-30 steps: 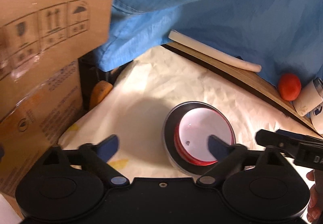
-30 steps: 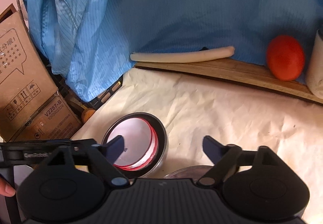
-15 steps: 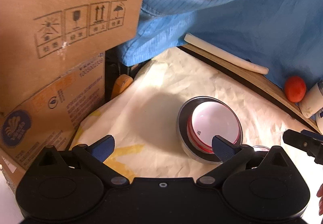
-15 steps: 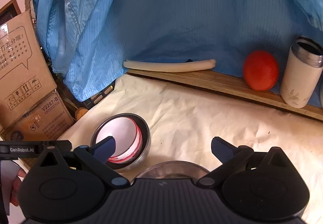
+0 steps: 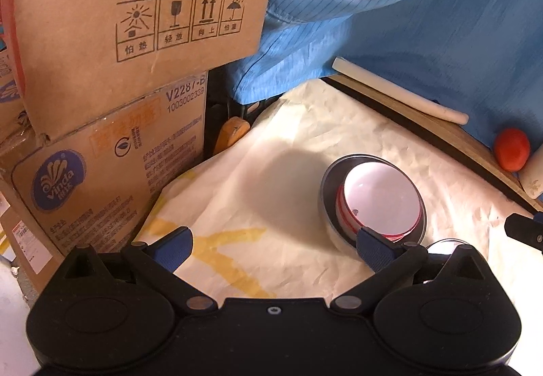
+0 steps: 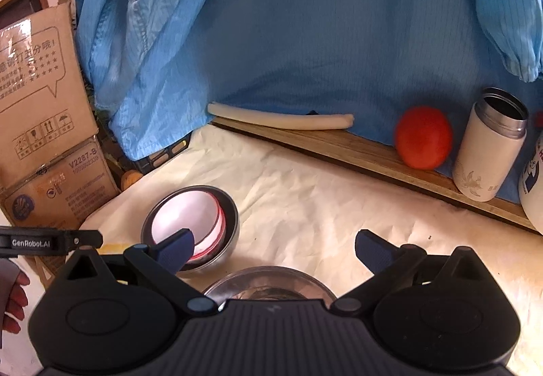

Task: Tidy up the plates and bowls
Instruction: 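Move both grippers back to the rim of the steel bowl stack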

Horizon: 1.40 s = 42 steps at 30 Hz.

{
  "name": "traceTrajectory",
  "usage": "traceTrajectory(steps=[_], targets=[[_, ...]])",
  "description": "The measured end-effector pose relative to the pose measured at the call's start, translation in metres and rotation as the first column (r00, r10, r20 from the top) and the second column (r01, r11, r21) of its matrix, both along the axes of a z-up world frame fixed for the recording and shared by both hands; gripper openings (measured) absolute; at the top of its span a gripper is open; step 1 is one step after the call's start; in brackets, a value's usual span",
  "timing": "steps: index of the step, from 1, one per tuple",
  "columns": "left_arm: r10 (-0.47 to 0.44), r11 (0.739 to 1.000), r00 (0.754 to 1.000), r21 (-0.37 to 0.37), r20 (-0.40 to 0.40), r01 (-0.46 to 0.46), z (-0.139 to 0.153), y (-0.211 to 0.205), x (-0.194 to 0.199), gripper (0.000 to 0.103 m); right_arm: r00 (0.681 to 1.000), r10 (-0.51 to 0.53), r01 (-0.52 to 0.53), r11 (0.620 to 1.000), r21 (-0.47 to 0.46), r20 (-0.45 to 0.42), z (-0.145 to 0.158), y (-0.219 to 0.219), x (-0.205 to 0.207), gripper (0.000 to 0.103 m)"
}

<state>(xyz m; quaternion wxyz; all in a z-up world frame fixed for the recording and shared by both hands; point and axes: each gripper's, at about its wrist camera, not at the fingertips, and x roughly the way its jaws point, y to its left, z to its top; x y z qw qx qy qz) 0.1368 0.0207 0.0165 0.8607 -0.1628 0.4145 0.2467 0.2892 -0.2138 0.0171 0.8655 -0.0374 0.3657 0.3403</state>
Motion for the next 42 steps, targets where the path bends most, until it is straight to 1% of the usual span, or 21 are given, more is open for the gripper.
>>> traceTrajectory(steps=[5, 10, 14, 18, 24, 26, 28, 31, 34, 38, 42], targets=[[0.001, 1.000, 0.999, 0.009, -0.033, -0.001, -0.001, 0.007, 0.001, 0.102, 1.000, 0.000, 0.000, 1.000, -0.009, -0.018, -0.003, 0.007, 0.003, 0.103], [-0.001, 1.000, 0.999, -0.021, -0.049, 0.000, -0.011, 0.017, 0.008, 0.102, 1.000, -0.002, 0.000, 0.999, -0.051, -0.030, -0.008, 0.015, 0.010, 0.103], [-0.023, 0.999, 0.999, -0.043, -0.042, 0.021, -0.022, 0.021, 0.016, 0.102, 1.000, -0.003, 0.000, 0.996, -0.093, -0.030, -0.013, 0.023, 0.018, 0.103], [-0.038, 0.997, 0.998, -0.062, -0.054, 0.035, -0.034, 0.023, 0.024, 0.102, 0.999, 0.006, -0.010, 0.992, -0.129, -0.037, -0.021, 0.029, 0.028, 0.103], [-0.024, 0.991, 0.998, -0.132, -0.050, 0.017, -0.049, 0.030, 0.033, 0.102, 0.996, 0.077, -0.084, 0.977, -0.194, -0.044, -0.032, 0.044, 0.045, 0.103], [-0.021, 0.990, 0.998, -0.141, -0.061, 0.013, -0.053, 0.030, 0.036, 0.102, 0.993, 0.107, -0.115, 0.970, -0.216, -0.047, -0.035, 0.052, 0.051, 0.103], [-0.027, 0.988, 0.998, -0.156, -0.051, 0.019, -0.055, 0.029, 0.039, 0.102, 0.989, 0.134, -0.145, 0.960, -0.241, -0.060, -0.040, 0.059, 0.057, 0.103], [-0.043, 0.985, 0.998, -0.168, -0.054, 0.034, -0.056, 0.026, 0.043, 0.102, 0.982, 0.168, -0.185, 0.951, -0.248, -0.087, -0.045, 0.067, 0.063, 0.103], [-0.047, 0.982, 0.997, -0.183, -0.059, 0.036, -0.058, 0.026, 0.046, 0.102, 0.978, 0.180, -0.201, 0.946, -0.254, -0.103, -0.047, 0.073, 0.068, 0.103], [-0.036, 0.977, 0.998, -0.212, -0.054, 0.024, -0.061, 0.031, 0.049, 0.097, 0.971, 0.211, -0.233, 0.933, -0.272, -0.109, -0.049, 0.083, 0.072, 0.103], [-0.038, 0.972, 0.998, -0.232, -0.043, 0.027, -0.063, 0.033, 0.050, 0.089, 0.966, 0.234, -0.256, 0.917, -0.307, -0.108, -0.052, 0.095, 0.076, 0.103]])
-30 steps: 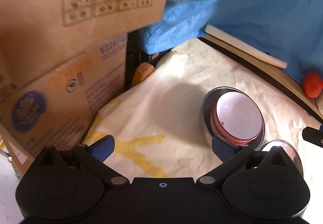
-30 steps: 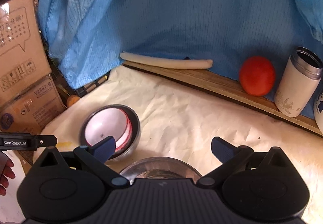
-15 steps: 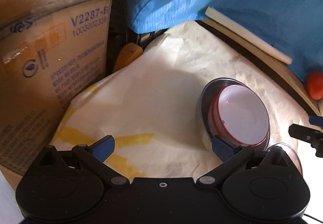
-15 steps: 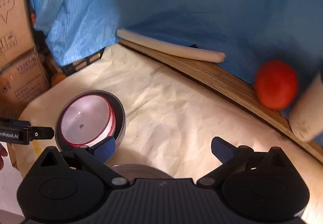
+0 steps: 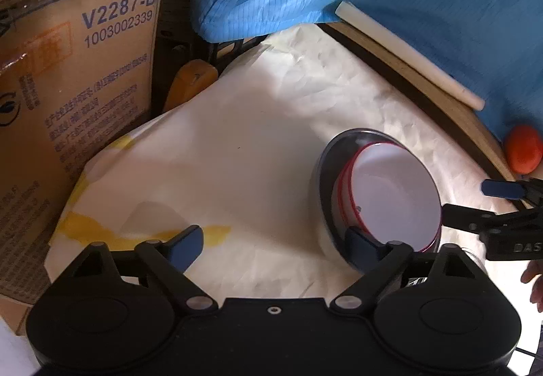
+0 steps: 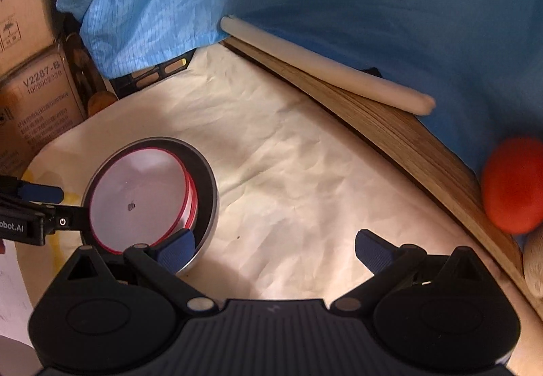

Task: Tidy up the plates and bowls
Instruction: 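Move both grippers back to the rim of the steel bowl stack, then close both grippers on the rim of the steel bowl stack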

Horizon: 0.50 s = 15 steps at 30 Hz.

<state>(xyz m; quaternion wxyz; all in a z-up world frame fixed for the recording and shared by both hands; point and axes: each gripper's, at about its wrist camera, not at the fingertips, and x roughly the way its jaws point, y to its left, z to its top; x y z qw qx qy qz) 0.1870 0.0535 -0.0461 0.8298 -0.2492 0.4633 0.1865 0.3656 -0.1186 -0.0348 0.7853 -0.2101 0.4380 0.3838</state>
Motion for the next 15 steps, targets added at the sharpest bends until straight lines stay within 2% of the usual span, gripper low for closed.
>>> traceTrajectory(steps=[4, 6, 10, 13, 15], targets=[[0.000, 1.000, 1.000, -0.019, 0.015, 0.000, 0.000, 0.003, 0.001, 0.082, 1.000, 0.020, -0.020, 0.999, -0.024, 0.008, -0.002, 0.009, 0.004, 0.102], [-0.005, 0.999, 1.000, -0.031, 0.015, 0.006, -0.001, 0.004, 0.002, 0.072, 1.000, 0.026, -0.025, 0.999, -0.030, 0.010, -0.004, 0.011, 0.005, 0.099], [-0.009, 0.998, 1.000, -0.063, 0.024, 0.010, -0.002, 0.006, 0.003, 0.065, 0.999, 0.024, -0.025, 0.999, -0.026, -0.021, -0.006, 0.015, 0.008, 0.089], [-0.010, 0.996, 0.999, -0.094, 0.034, 0.013, -0.002, 0.008, 0.004, 0.055, 0.998, 0.019, -0.020, 1.000, -0.011, -0.060, -0.007, 0.016, 0.011, 0.081], [-0.025, 0.994, 0.999, -0.102, 0.041, 0.030, -0.002, 0.007, 0.007, 0.043, 0.995, 0.011, -0.011, 1.000, 0.000, -0.095, -0.008, 0.018, 0.013, 0.075]])
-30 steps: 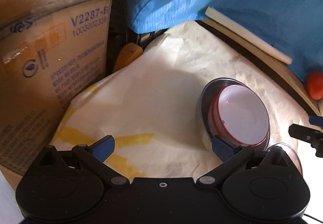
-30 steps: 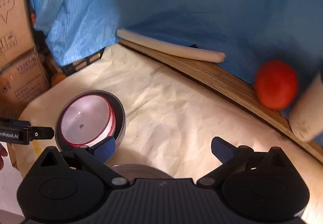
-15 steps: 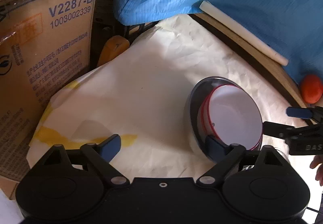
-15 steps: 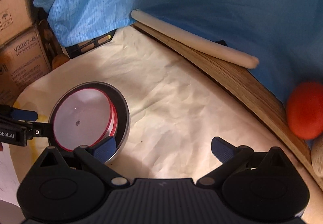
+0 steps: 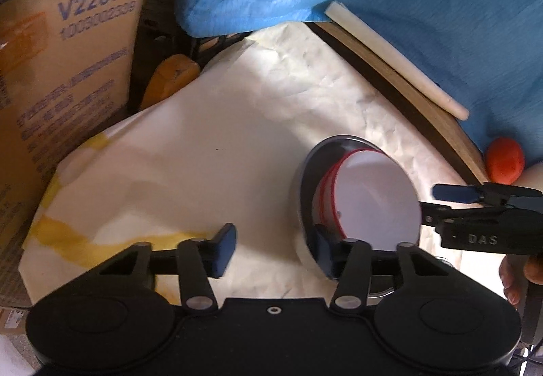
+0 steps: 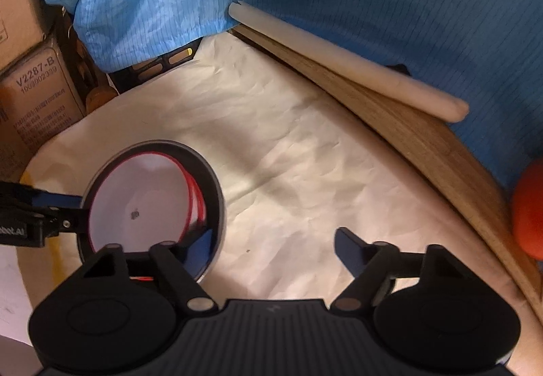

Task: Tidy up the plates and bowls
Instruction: 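Close both grippers on the rim of the steel bowl stack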

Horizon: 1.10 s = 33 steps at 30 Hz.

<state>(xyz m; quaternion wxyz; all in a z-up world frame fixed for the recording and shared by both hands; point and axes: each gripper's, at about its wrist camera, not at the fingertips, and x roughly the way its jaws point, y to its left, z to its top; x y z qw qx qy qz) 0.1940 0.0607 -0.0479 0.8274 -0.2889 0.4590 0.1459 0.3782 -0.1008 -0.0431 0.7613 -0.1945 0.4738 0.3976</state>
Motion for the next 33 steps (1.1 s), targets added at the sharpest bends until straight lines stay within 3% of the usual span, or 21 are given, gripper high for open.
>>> traceTrajectory(steps=[6, 8, 11, 16, 20, 29, 33], targets=[[-0.034, 0.999, 0.999, -0.041, 0.019, 0.035, 0.002, 0.000, 0.007, 0.018, 0.992, -0.038, 0.043, 0.998, 0.039, -0.123, -0.002, 0.006, 0.007, 0.044], [-0.035, 0.998, 0.999, -0.049, 0.015, 0.036, 0.002, 0.000, 0.009, 0.017, 0.988, -0.041, 0.049, 0.998, 0.049, -0.150, -0.003, 0.008, 0.009, 0.033], [-0.022, 0.997, 1.000, -0.071, 0.011, 0.023, 0.001, 0.003, 0.011, 0.016, 0.982, -0.052, 0.063, 0.997, 0.054, -0.179, -0.004, 0.010, 0.011, 0.024], [-0.017, 0.997, 1.000, -0.081, 0.010, 0.018, -0.001, 0.007, 0.012, 0.017, 0.959, -0.107, 0.129, 0.989, 0.066, -0.261, -0.009, 0.008, 0.020, 0.023], [-0.002, 0.996, 1.000, -0.089, 0.001, 0.002, -0.002, 0.010, 0.012, 0.023, 0.940, -0.145, 0.177, 0.981, 0.077, -0.309, -0.014, 0.002, 0.022, 0.023], [0.008, 0.996, 1.000, -0.092, -0.021, -0.010, -0.005, 0.011, 0.017, 0.028, 0.914, -0.183, 0.235, 0.966, 0.104, -0.363, -0.018, -0.003, 0.023, 0.012], [0.015, 0.994, 0.999, -0.107, -0.031, -0.018, -0.009, 0.014, 0.021, 0.028, 0.905, -0.208, 0.264, 0.959, 0.104, -0.372, -0.019, -0.004, 0.021, 0.012]])
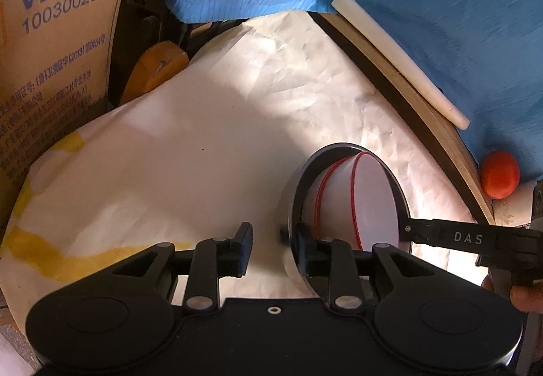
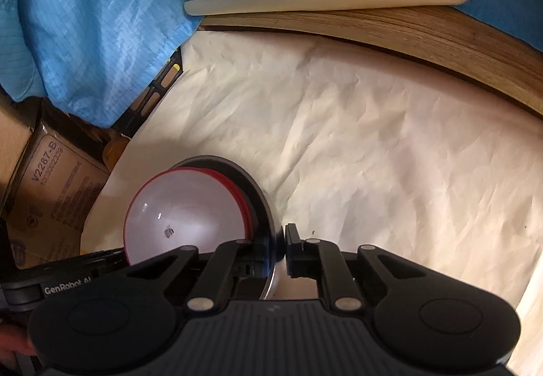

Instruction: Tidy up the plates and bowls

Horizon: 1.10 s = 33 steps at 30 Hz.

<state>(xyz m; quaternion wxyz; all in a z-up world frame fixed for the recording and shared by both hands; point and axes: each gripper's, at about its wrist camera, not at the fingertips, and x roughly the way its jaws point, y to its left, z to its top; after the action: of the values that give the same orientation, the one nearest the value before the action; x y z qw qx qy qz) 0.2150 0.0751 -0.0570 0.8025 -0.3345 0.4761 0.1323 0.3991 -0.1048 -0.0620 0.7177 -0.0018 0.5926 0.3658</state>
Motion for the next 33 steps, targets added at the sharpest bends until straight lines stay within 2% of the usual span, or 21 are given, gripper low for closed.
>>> traceTrajectory(steps=[10, 14, 16, 28, 33], targets=[[-0.007, 1.000, 1.000, -0.003, -0.014, 0.007, -0.005, 0.004, 0.009, 0.028, 0.992, -0.095, 0.098, 0.995, 0.033, -0.078, -0.006, -0.011, -0.004, 0.013], [-0.035, 0.999, 0.999, -0.007, 0.000, 0.035, -0.003, 0.001, 0.012, 0.012, 0.989, -0.118, 0.121, 0.992, 0.036, -0.085, -0.006, -0.013, -0.005, 0.011], [-0.048, 0.999, 0.999, 0.016, -0.007, 0.048, -0.001, -0.002, 0.014, 0.011, 0.988, -0.130, 0.133, 0.991, 0.029, -0.086, -0.006, -0.013, -0.006, 0.011], [-0.010, 1.000, 0.999, -0.015, -0.049, 0.009, 0.002, 0.004, 0.016, 0.010, 0.975, -0.184, 0.185, 0.983, 0.001, -0.124, -0.005, -0.009, -0.006, 0.011], [-0.008, 1.000, 0.999, -0.012, -0.038, 0.008, 0.006, 0.004, 0.016, 0.009, 0.975, -0.190, 0.192, 0.981, 0.004, -0.114, 0.000, -0.011, -0.006, 0.011]])
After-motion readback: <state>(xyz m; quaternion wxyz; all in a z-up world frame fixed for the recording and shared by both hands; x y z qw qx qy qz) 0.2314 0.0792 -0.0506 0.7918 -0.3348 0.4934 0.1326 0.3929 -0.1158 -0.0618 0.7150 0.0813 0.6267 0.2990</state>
